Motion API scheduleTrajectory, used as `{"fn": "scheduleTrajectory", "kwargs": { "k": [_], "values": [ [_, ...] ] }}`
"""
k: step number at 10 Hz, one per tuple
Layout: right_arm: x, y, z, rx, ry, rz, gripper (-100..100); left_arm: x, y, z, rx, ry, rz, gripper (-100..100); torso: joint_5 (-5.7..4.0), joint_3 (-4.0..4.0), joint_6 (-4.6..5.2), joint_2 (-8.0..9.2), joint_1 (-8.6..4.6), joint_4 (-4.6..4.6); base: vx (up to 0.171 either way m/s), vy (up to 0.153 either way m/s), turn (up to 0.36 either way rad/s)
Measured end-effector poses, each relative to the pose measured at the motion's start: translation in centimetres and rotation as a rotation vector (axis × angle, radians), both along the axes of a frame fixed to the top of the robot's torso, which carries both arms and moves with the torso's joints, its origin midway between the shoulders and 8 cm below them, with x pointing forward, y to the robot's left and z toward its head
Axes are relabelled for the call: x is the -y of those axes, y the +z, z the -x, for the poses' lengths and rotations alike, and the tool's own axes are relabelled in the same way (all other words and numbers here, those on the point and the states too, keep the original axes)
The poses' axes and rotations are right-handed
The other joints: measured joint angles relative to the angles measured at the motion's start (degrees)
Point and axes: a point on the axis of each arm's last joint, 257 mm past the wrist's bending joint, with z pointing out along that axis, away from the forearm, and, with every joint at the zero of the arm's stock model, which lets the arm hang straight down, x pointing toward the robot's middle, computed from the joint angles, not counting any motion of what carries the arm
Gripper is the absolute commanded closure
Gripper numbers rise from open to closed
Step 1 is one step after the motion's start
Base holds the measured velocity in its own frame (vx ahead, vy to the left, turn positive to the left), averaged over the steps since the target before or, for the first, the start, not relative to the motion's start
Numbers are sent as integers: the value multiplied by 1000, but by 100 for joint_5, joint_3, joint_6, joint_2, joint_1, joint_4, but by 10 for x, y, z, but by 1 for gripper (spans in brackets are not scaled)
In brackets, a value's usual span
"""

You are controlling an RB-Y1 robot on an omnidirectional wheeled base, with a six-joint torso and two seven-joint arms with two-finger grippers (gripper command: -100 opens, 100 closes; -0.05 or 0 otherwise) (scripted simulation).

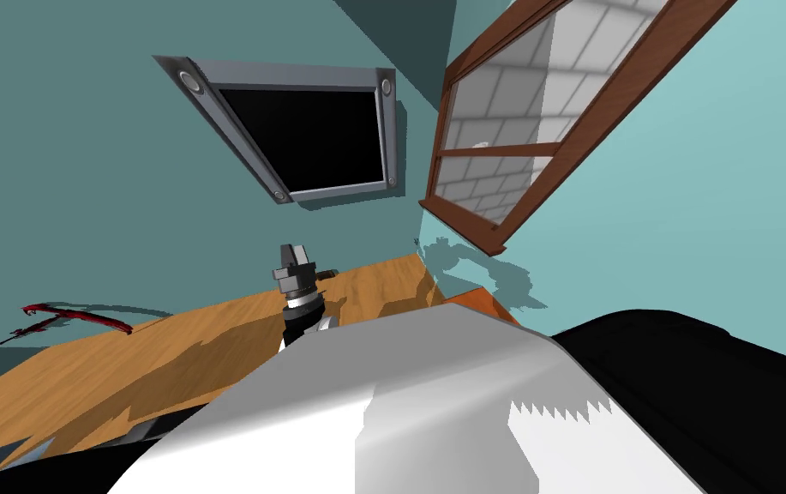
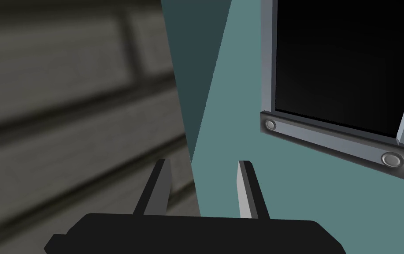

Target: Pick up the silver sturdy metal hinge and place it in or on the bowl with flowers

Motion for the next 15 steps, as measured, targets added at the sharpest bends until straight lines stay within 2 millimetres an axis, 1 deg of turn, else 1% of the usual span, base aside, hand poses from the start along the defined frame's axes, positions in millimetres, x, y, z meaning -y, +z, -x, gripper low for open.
{"fn": "scheduleTrajectory", "kwargs": {
  "k": [1,2,3,4,5,6,7,8,10,11,12,13,14,15],
  "values": [
    [0,1,0,-1,3,0,0,0,0,0,0,0,0,0,-3,9,-7,16,-2,4,8,2,10],
    [0,0,0,0,3,0,100,0,0,0,0,0,0,0,-3,17,-6,30,-5,7,-21,14,33],
    [11,9,-5,-3,25,20,100,0,0,0,0,0,0,0,7,23,-11,40,-3,9,-52,25,39],
    [32,22,-14,0,40,52,100,0,0,0,0,0,0,0,11,28,-10,50,0,11,-75,16,-1],
    [44,35,-23,-4,78,76,100,0,0,0,0,0,0,0,9,33,-9,61,4,11,-61,-1,-4],
    [53,40,-29,0,77,92,100,0,0,0,0,0,0,0,4,34,-6,61,-2,11,-25,-3,-1],
    [58,42,-28,-2,82,97,100,0,0,0,0,0,0,0,0,30,-4,54,-3,9,-58,24,-40],
    [69,53,-36,-1,104,112,100,0,0,0,0,0,0,0,11,32,-7,59,5,10,-98,48,-43],
    [84,73,-66,11,143,131,100,0,0,0,0,0,0,0,10,46,-6,84,22,14,-132,50,-76],
    [86,78,-77,15,160,128,100,0,0,0,0,0,0,0,8,48,-2,86,25,14,-61,40,-20],
    [84,80,-80,12,167,123,100,0,0,0,0,0,0,0,6,40,-5,71,23,12,-51,52,-68],
    [81,83,-89,18,174,115,100,0,0,0,0,0,0,0,8,35,-6,63,28,10,-76,72,-123],
    [79,86,-103,28,180,106,100,0,0,0,0,0,0,0,9,35,-4,66,36,10,-100,60,-85],
    [75,91,-110,31,186,96,100,0,0,0,0,0,0,0,13,39,3,75,36,9,-114,64,-112]
  ]
}}
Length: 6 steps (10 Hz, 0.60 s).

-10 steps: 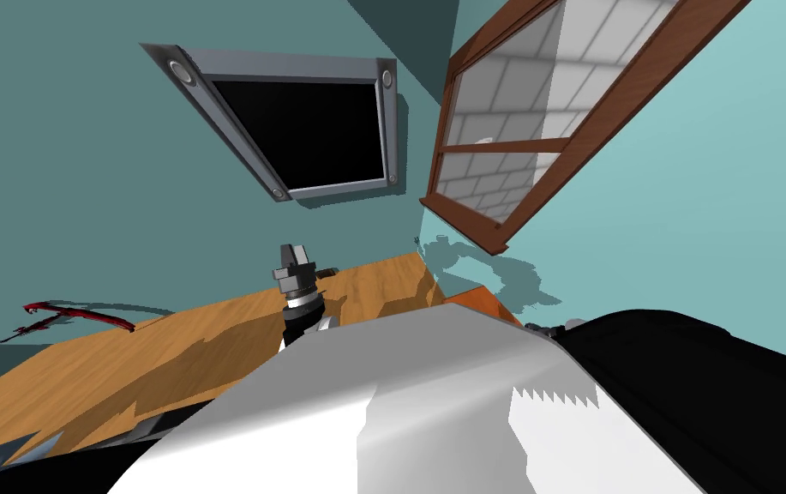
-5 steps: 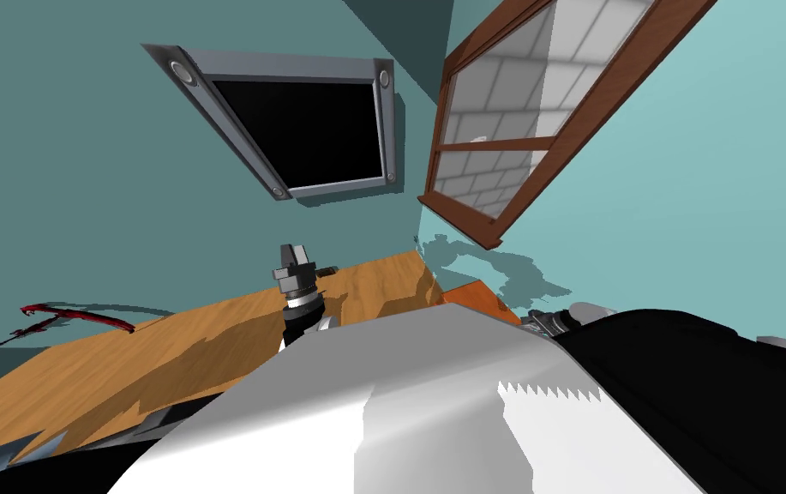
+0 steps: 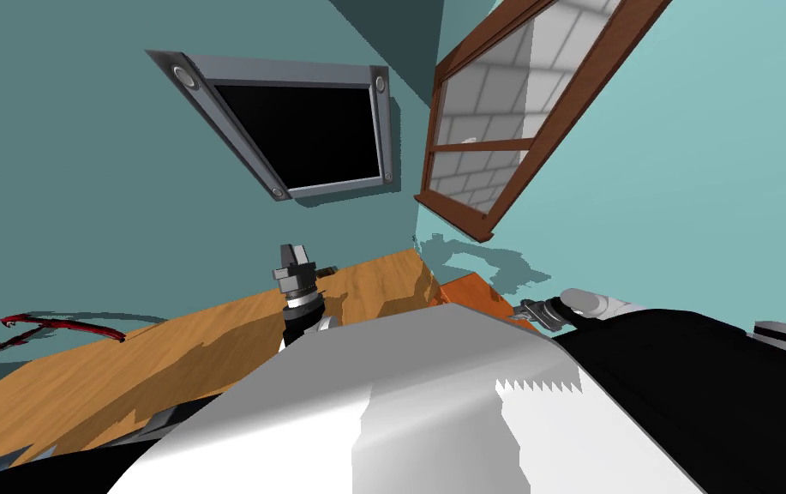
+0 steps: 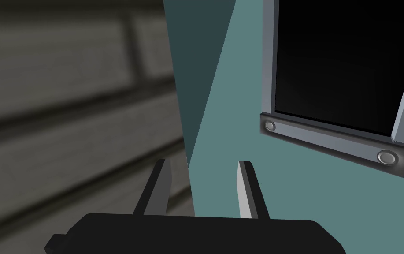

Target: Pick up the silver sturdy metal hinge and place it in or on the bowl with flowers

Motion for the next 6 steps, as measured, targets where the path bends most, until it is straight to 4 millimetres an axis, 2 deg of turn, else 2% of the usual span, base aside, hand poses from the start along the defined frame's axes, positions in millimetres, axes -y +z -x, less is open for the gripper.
{"fn": "scheduleTrajectory", "kwargs": {
  "k": [2,4,6],
  "values": [
    [-2,12,-11,2,8,-10,100,0,0,0,0,0,0,0,0,1,3,1,2,1,-76,62,-77],
    [7,28,-21,-1,21,-3,100,0,0,0,0,0,0,0,4,0,10,-3,11,1,-66,95,-115],
    [9,36,-15,-13,25,-7,100,0,0,0,0,0,0,0,-2,-8,13,-16,13,-3,-27,81,-63]
  ]
}}
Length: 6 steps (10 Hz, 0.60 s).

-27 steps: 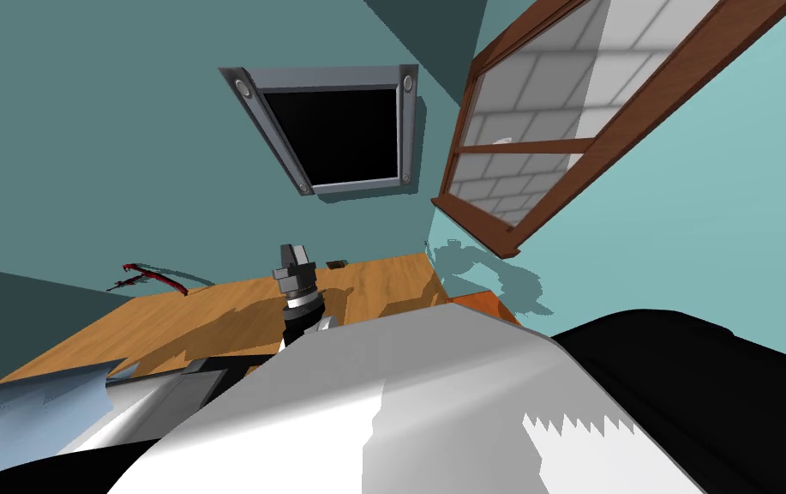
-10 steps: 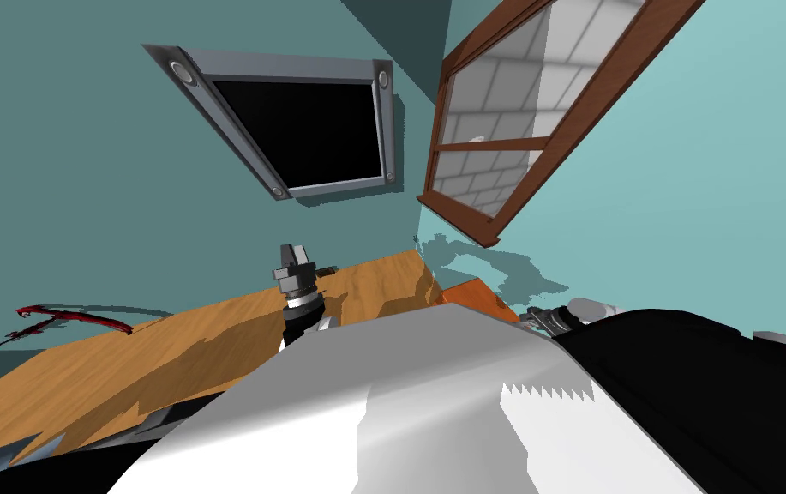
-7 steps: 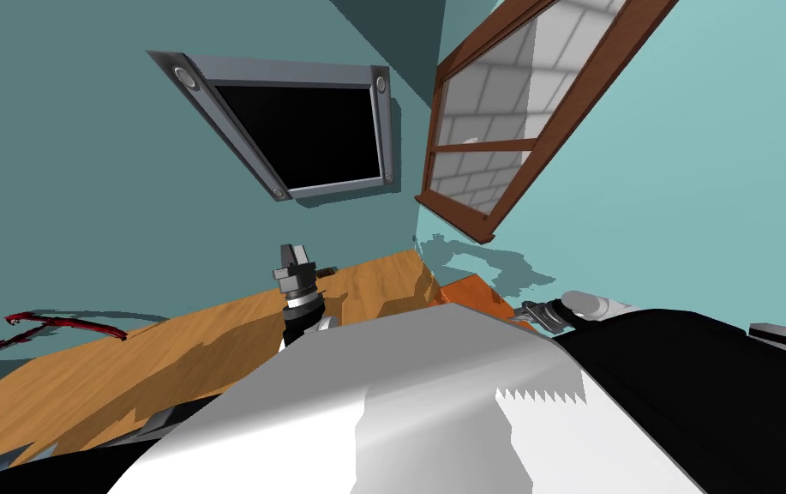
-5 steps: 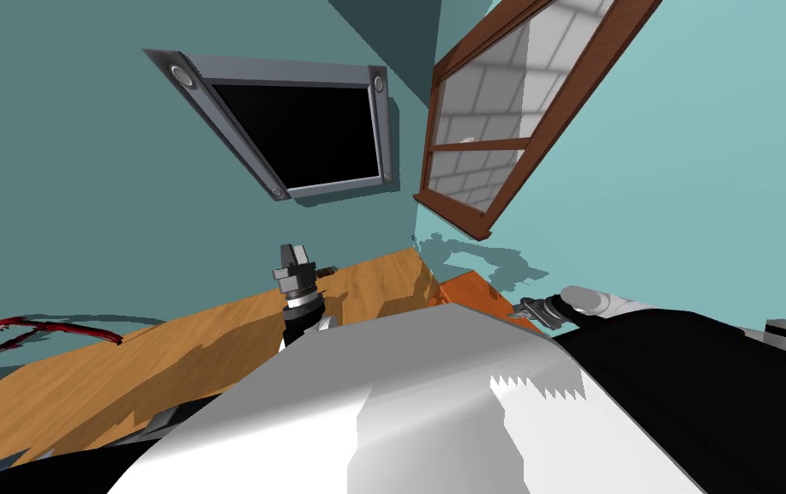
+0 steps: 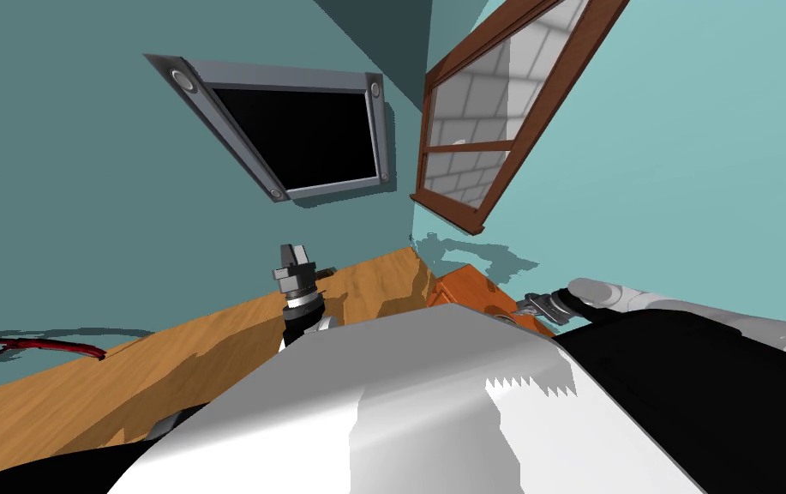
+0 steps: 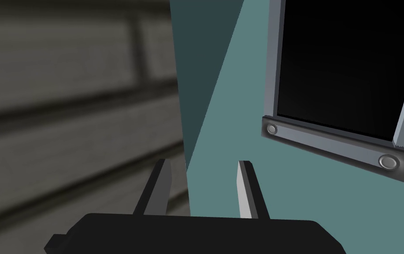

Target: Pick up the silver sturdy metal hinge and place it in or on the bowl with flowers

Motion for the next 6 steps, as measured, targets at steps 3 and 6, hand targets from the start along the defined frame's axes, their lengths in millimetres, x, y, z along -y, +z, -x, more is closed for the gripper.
{"fn": "scheduleTrajectory", "kwargs": {
  "k": [3,6],
  "values": [
    [-7,-1,19,-16,-13,-26,100,0,0,0,0,0,0,0,-3,-9,1,-15,-15,-4,-11,54,-24],
    [-15,-7,40,-30,-35,-50,100,0,0,0,0,0,0,0,-4,-14,3,-24,-22,-6,2,44,-13]
  ]
}}
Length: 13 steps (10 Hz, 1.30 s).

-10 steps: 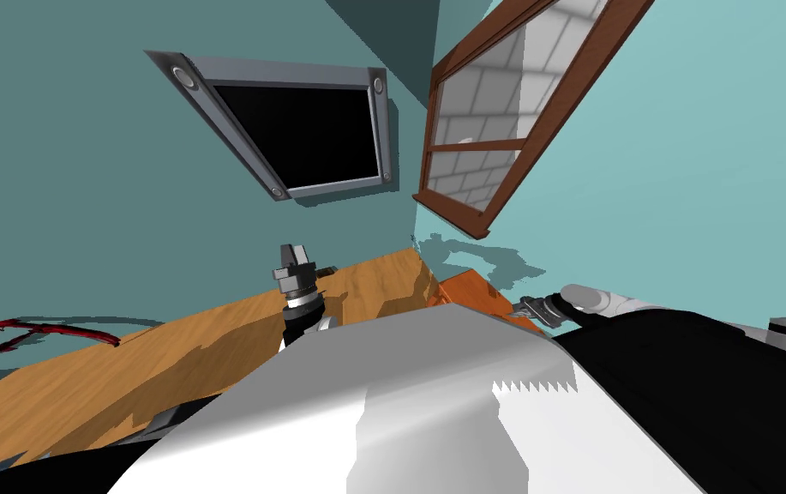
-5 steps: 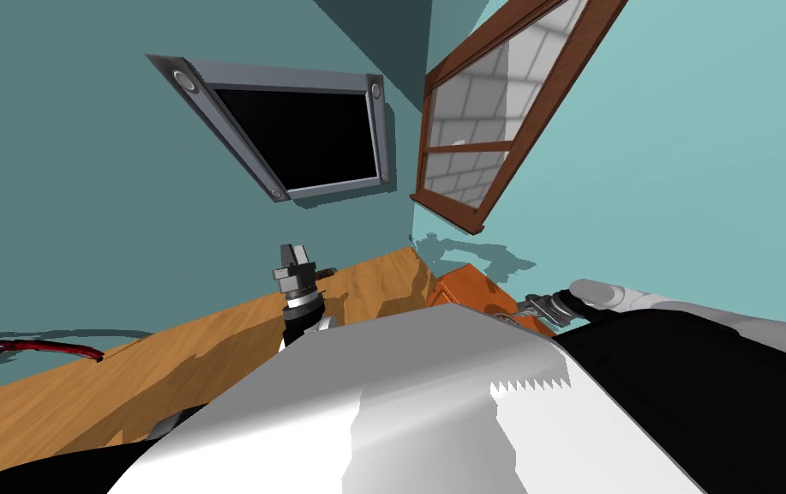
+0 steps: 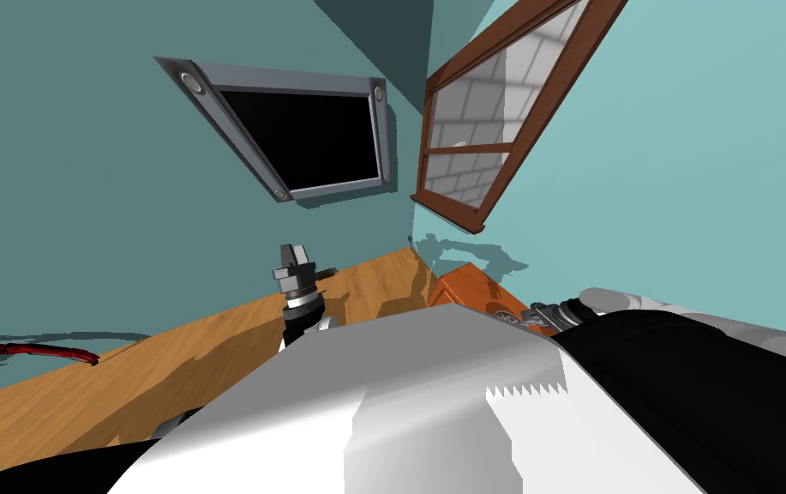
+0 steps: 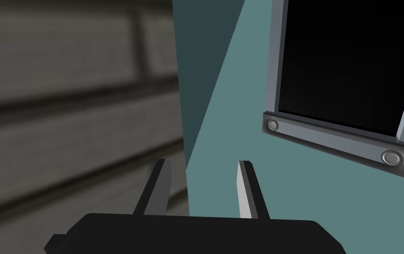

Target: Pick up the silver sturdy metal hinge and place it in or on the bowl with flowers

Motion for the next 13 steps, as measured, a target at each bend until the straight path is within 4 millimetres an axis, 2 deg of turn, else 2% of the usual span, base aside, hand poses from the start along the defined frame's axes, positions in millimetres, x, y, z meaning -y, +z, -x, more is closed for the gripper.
{"fn": "scheduleTrajectory", "kwargs": {
  "k": [2,3,7,8,9,13],
  "values": [
    [-5,-2,13,-8,-17,-15,100,0,0,0,0,0,0,0,-1,1,1,0,-1,1,-2,30,-11],
    [-6,-2,15,-10,-17,-17,-100,0,0,0,0,0,0,0,1,0,-3,-2,-9,3,0,0,0],
    [-6,-2,15,-10,-17,-17,-100,0,0,0,0,0,0,0,-2,-1,-3,-4,-19,2,0,0,0],
    [-6,-2,15,-10,-17,-17,0,0,0,0,0,0,0,0,-2,-1,-3,-4,-19,2,0,0,0],
    [-6,-2,15,-10,-17,-17,-100,0,0,0,0,0,0,0,-2,-1,-3,-4,-19,2,-9,11,-70],
    [2,22,-6,-7,5,-16,-100,0,0,0,0,0,0,0,1,3,-3,3,-8,4,-22,23,-55]
  ]
}}
